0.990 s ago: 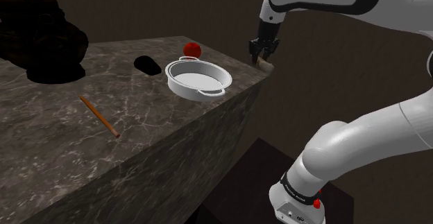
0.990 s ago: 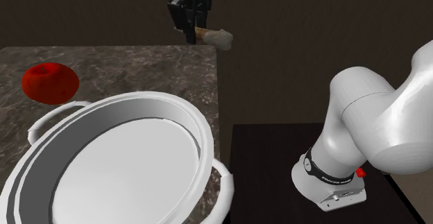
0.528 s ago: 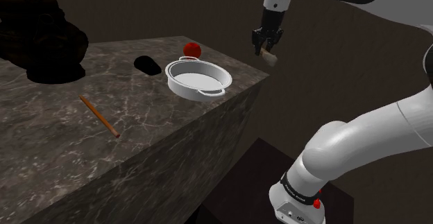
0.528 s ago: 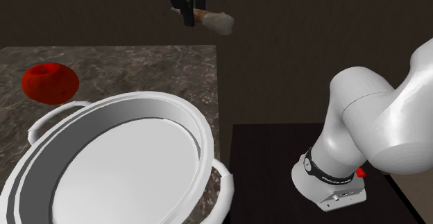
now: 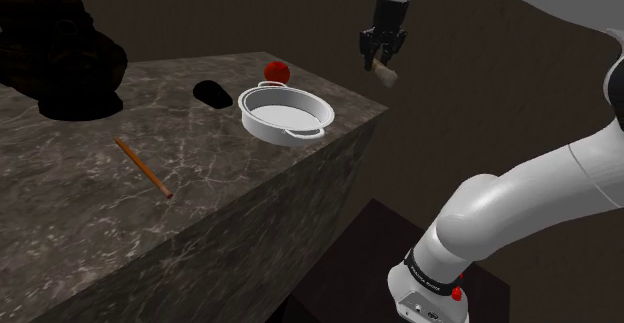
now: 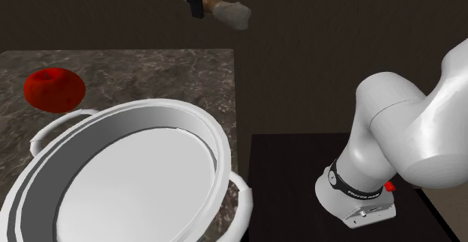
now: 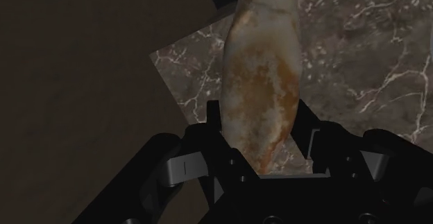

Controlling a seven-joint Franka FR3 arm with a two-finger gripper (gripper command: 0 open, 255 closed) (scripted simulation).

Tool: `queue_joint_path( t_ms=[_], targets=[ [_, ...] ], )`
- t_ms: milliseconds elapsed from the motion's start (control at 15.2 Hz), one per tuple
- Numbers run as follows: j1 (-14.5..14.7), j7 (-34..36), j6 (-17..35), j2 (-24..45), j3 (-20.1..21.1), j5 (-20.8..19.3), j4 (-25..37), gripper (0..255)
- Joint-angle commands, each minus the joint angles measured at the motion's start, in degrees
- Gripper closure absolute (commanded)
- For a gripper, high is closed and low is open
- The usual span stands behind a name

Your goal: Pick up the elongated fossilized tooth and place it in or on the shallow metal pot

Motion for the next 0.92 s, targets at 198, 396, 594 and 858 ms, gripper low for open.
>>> queue_joint_path(
  t_ms=[198, 396, 594, 858],
  targets=[
    [2.2, 6.9, -1.2, 1.6, 5.2, 2.2, 1.8, 255],
    [3.4, 11.1, -1.8, 3.2, 8.2, 3.5, 3.5, 255],
    [4.7, 15.3, -2.4, 5.4, 11.3, 4.5, 5.7, 255],
    [6.3, 20.9, -3.3, 9.1, 15.2, 5.5, 9.7, 255]
  ],
)
